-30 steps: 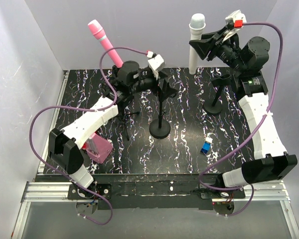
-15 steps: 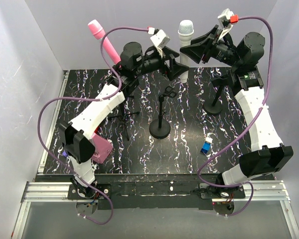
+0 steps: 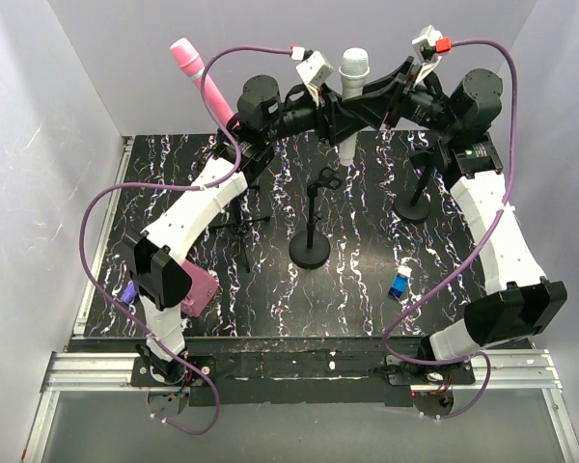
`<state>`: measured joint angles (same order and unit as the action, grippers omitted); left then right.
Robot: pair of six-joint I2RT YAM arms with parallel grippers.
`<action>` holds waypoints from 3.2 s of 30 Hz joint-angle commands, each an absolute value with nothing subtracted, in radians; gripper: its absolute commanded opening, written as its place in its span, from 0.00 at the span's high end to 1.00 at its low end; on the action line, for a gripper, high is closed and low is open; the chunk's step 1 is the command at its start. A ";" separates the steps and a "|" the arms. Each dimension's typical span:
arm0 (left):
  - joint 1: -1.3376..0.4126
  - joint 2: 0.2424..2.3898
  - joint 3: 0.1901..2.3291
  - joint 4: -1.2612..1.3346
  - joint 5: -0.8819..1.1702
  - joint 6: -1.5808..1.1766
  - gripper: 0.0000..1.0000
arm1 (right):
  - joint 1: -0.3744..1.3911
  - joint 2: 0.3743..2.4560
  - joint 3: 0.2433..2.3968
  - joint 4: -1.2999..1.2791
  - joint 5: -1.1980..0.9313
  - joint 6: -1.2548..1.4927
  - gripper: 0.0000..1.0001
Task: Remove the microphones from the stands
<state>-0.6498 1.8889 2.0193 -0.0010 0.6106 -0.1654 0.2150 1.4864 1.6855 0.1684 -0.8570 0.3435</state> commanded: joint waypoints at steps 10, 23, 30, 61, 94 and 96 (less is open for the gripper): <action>-0.631 1.775 1.991 -0.107 0.424 -0.055 1.00 | 0.218 1.425 1.715 0.186 -0.886 0.312 0.20; -0.603 1.484 1.959 -0.443 0.120 0.894 1.00 | 0.210 1.175 1.401 -0.038 -0.755 0.147 0.20; -0.543 1.290 1.734 -0.402 -0.423 0.971 1.00 | 0.209 1.160 1.347 -0.097 -0.704 0.071 0.21; 0.126 1.787 1.264 -0.612 -0.362 0.466 1.00 | 0.209 1.039 1.238 -0.238 -0.666 -0.026 0.24; 0.137 1.841 1.270 -0.666 -0.316 0.413 0.28 | 0.210 1.071 1.246 -0.287 -0.666 -0.041 0.24; 0.137 1.781 1.290 -0.710 -0.296 0.407 0.26 | 0.209 1.068 1.247 -0.301 -0.664 -0.049 0.24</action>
